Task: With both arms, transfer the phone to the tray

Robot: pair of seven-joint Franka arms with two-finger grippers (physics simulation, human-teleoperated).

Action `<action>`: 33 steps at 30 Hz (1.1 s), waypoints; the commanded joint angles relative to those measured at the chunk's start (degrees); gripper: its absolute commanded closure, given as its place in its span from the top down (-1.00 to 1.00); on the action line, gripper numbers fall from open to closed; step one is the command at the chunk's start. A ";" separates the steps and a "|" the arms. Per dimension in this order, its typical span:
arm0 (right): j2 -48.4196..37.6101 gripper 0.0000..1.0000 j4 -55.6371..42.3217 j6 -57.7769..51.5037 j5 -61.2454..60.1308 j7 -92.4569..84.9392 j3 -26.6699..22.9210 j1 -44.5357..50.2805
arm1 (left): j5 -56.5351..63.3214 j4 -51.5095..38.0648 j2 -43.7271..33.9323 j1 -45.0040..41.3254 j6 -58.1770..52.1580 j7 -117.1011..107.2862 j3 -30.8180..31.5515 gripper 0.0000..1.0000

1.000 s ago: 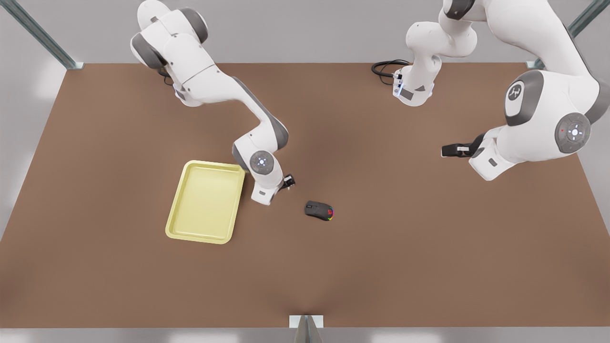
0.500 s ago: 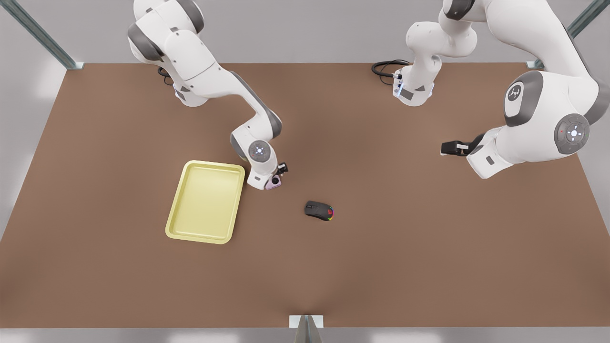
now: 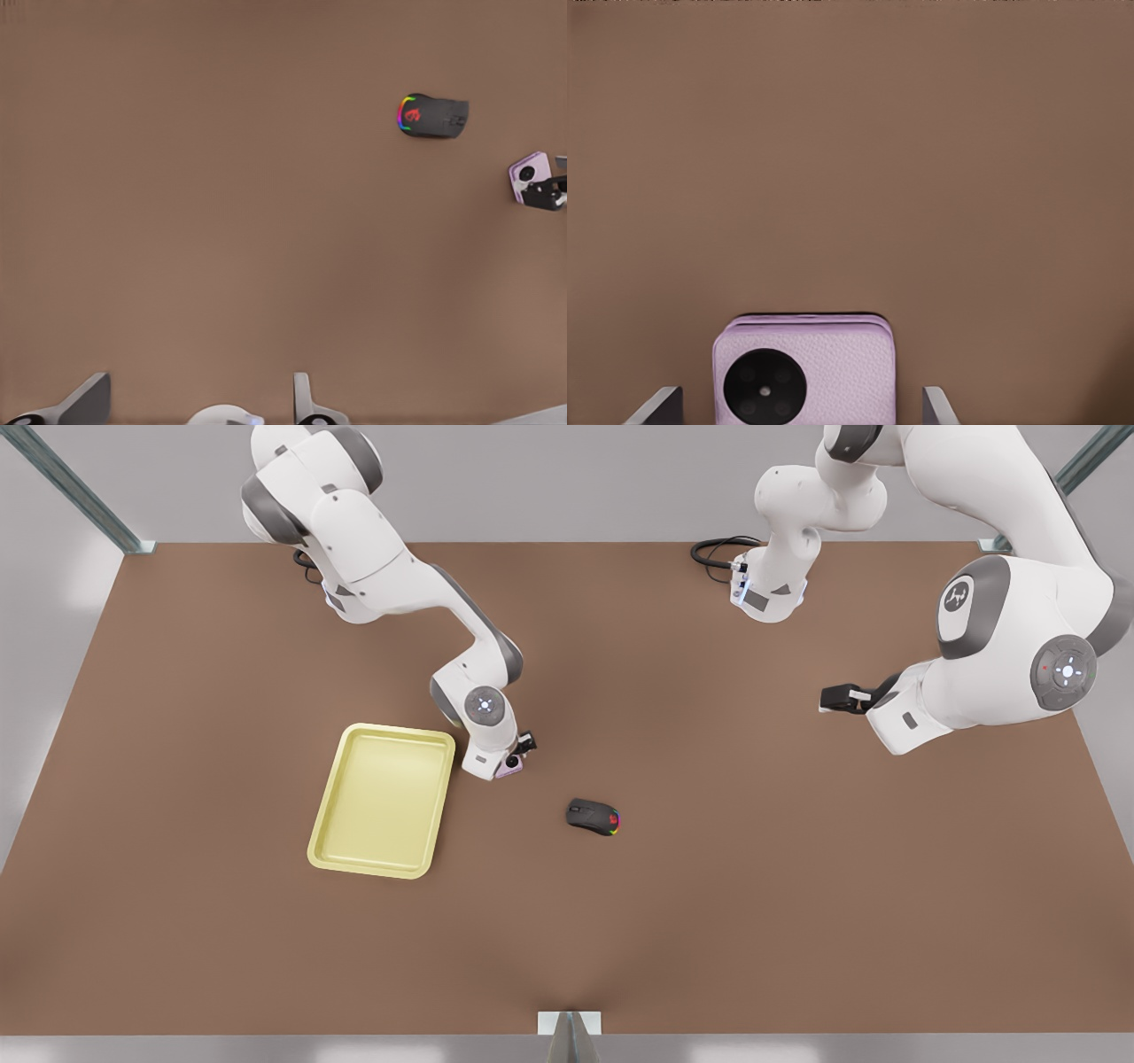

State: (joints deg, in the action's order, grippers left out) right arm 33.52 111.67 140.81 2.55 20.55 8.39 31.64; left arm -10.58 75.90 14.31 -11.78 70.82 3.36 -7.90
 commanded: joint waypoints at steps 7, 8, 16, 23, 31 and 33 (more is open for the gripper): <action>0.76 1.00 0.48 0.17 1.05 0.20 -0.04 0.35 | 0.03 -0.05 0.02 0.00 0.11 2.17 -0.10 1.00; 0.76 1.00 0.57 0.17 1.57 0.11 -0.04 0.26 | 0.03 -0.05 0.02 0.00 0.11 2.09 -0.10 1.00; 1.28 0.71 0.22 0.43 2.54 0.28 -0.04 0.35 | 0.03 0.04 0.11 0.00 0.11 2.09 -0.10 1.00; -5.57 0.48 0.22 -5.27 2.37 -0.33 -0.21 -4.48 | 0.03 -1.10 -0.59 0.00 -0.07 1.73 0.34 1.00; -14.45 0.48 6.98 -12.75 1.84 -18.88 -0.12 -32.26 | 0.91 -1.89 -0.16 0.35 -2.44 1.21 -0.89 1.00; -12.25 0.48 8.57 -9.85 1.75 -18.79 -0.04 -30.94 | 0.91 -2.07 -0.16 0.35 -2.44 1.03 -0.80 1.00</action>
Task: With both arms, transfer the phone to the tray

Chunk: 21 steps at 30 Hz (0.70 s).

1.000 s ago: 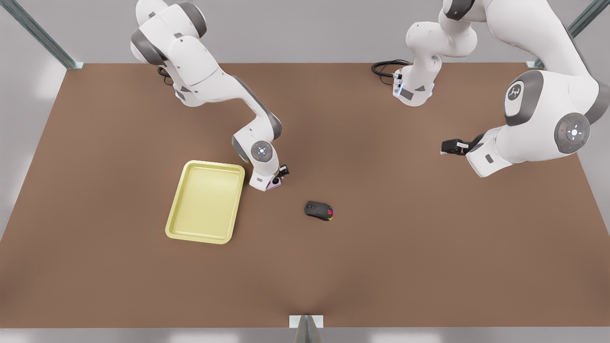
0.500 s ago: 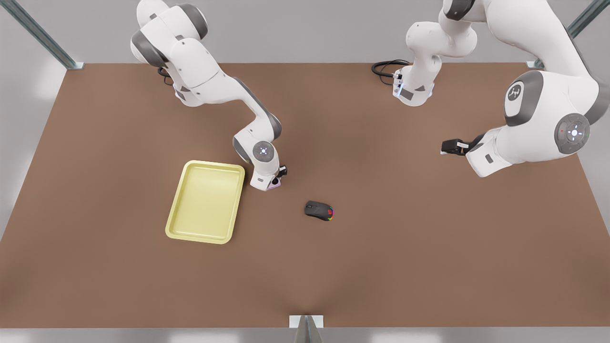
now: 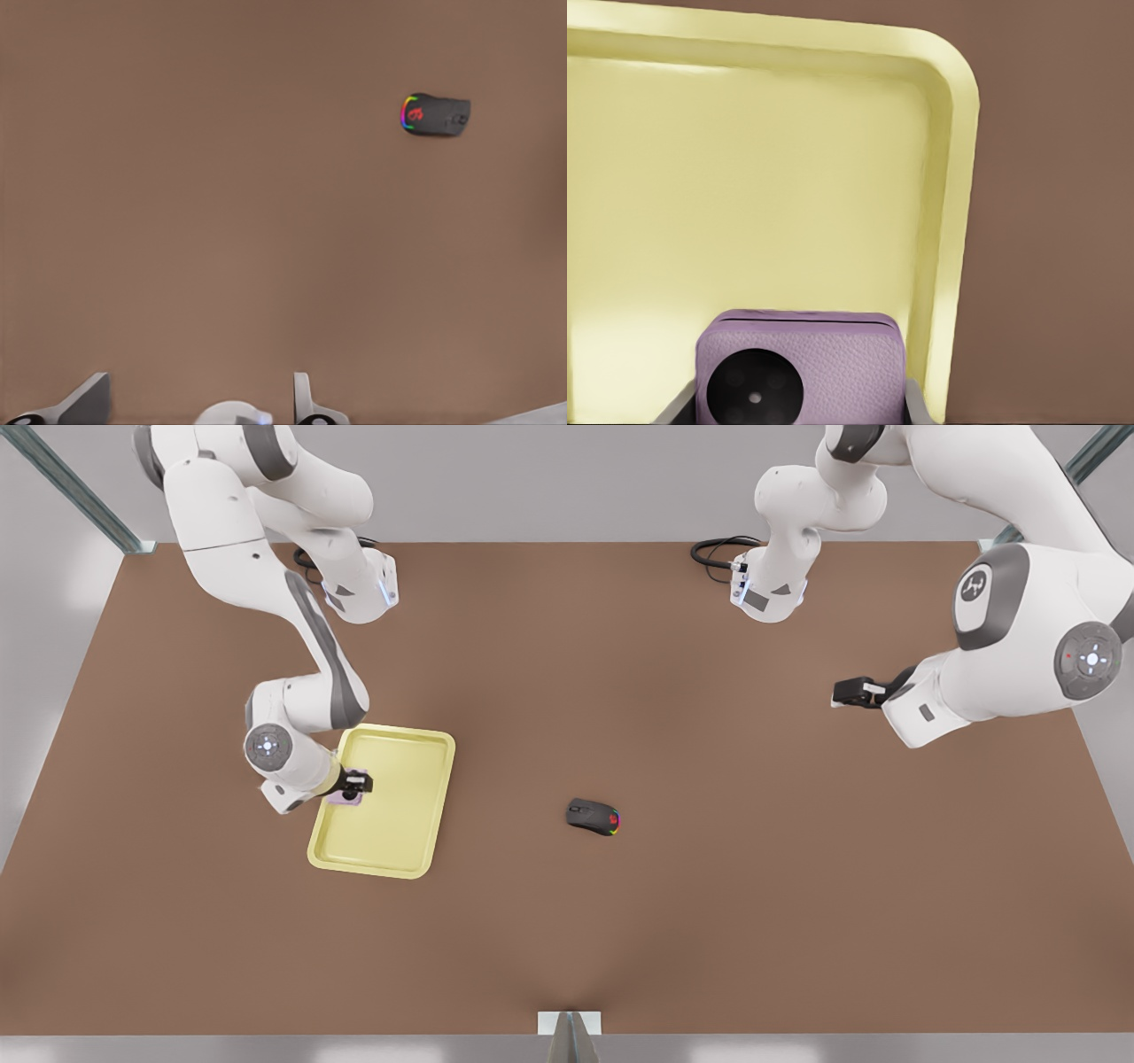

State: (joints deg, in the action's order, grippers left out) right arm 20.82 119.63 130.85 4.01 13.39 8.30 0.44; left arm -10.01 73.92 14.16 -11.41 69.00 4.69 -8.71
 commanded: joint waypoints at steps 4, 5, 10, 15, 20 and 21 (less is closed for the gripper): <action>5.20 0.49 0.43 5.82 -1.72 -11.19 0.05 1.41 | 0.43 -0.01 -0.53 -0.02 -0.80 -0.29 0.00 1.00; 5.20 1.00 0.43 5.64 -1.72 -11.19 -0.03 0.97 | 0.43 -0.09 -0.53 -0.02 -1.24 -0.29 0.00 1.00; 1.60 1.00 -6.69 -5.52 -1.64 -11.54 -0.74 -2.01 | 6.59 -0.09 -0.80 -0.02 -2.47 -2.05 0.09 1.00; -2.00 1.00 -37.79 -35.31 -1.72 -13.03 -0.65 -3.33 | 7.73 0.34 -1.24 -0.02 -1.33 -2.58 0.00 1.00; -15.81 1.00 -25.76 -37.34 -3.48 -13.12 -0.82 -3.51 | 7.99 2.72 -2.55 -0.02 1.84 -2.76 -0.26 1.00; -16.16 1.00 -25.06 -37.34 -3.57 -13.12 -0.82 -3.86 | 8.08 2.72 -2.99 -0.02 1.31 -2.76 -0.35 1.00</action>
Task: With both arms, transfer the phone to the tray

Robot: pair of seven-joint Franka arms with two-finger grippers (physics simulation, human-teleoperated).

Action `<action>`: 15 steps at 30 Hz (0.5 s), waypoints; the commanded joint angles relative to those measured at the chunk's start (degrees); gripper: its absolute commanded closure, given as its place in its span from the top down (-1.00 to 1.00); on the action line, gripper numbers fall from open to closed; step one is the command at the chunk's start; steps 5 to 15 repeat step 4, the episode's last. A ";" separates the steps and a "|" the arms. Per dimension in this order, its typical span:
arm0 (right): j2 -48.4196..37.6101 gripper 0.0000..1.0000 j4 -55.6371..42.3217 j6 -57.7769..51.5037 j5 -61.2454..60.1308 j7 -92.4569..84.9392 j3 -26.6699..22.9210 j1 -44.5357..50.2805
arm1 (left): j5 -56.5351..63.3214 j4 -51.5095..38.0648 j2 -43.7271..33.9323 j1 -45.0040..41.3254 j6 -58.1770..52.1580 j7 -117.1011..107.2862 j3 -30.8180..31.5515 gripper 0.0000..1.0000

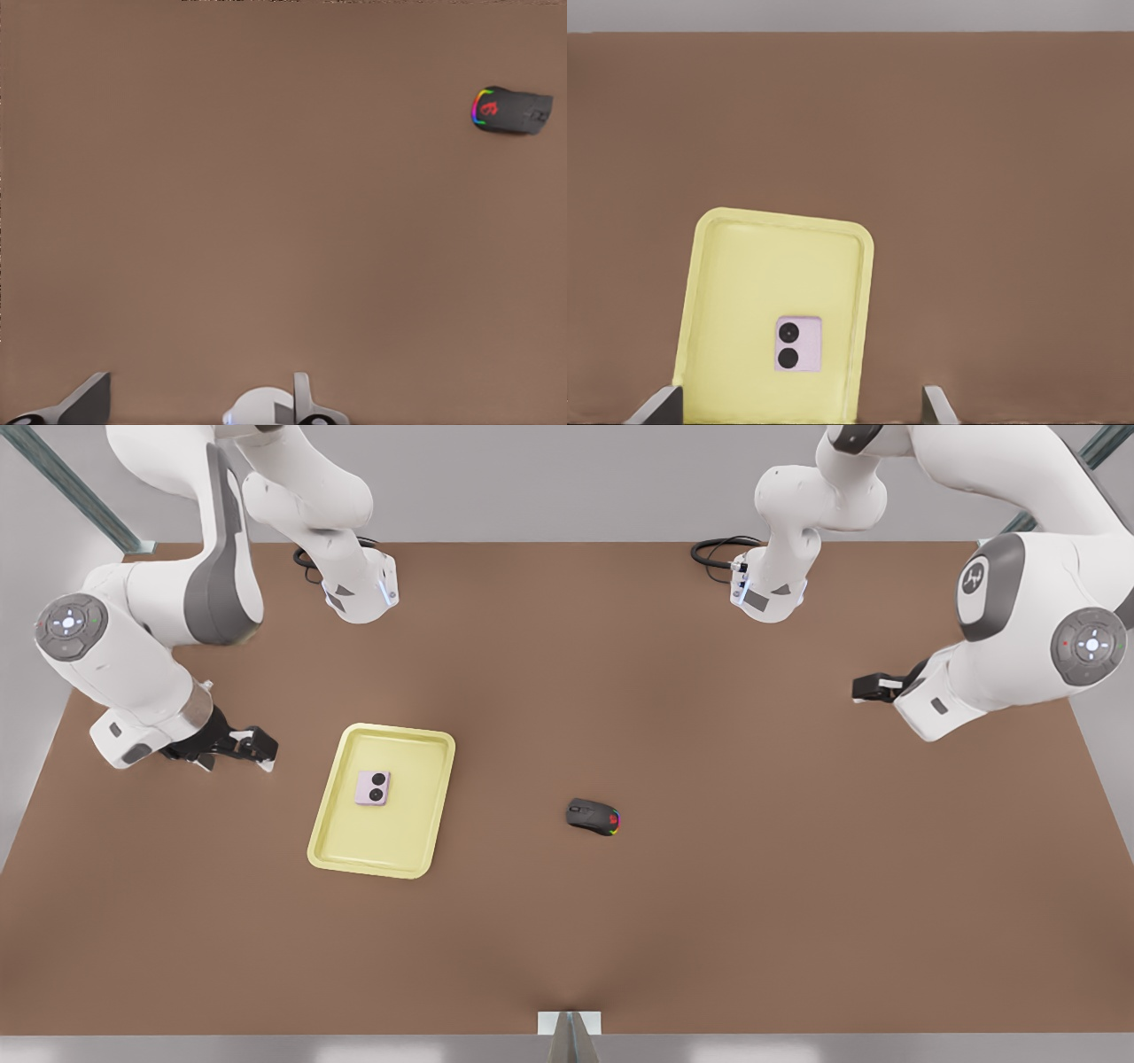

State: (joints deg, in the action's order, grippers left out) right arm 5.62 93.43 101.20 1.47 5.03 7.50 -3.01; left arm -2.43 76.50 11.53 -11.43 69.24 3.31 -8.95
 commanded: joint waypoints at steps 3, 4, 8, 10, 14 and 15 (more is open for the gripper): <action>-0.87 1.00 1.76 -7.68 -1.03 -4.86 -0.03 -0.51 | 0.50 0.14 -0.37 -0.08 0.63 -1.38 -0.10 1.00; -0.78 1.00 1.85 -7.51 -1.03 -4.86 0.06 -0.42 | 0.58 0.14 -0.10 0.00 0.54 -1.38 -0.10 1.00; -0.78 1.00 1.85 -7.51 -1.03 -4.86 0.06 -0.42 | 0.58 0.14 -0.10 0.00 0.54 -1.38 -0.10 1.00; -0.78 1.00 1.85 -7.51 -1.03 -4.86 0.06 -0.42 | 0.58 0.14 -0.10 0.00 0.54 -1.38 -0.10 1.00; -0.78 1.00 1.85 -7.51 -1.03 -4.86 0.06 -0.42 | 0.58 0.14 -0.10 0.00 0.54 -1.38 -0.10 1.00; -0.78 1.00 1.85 -7.51 -1.03 -4.86 0.06 -0.42 | 0.58 0.14 -0.10 0.00 0.54 -1.38 -0.10 1.00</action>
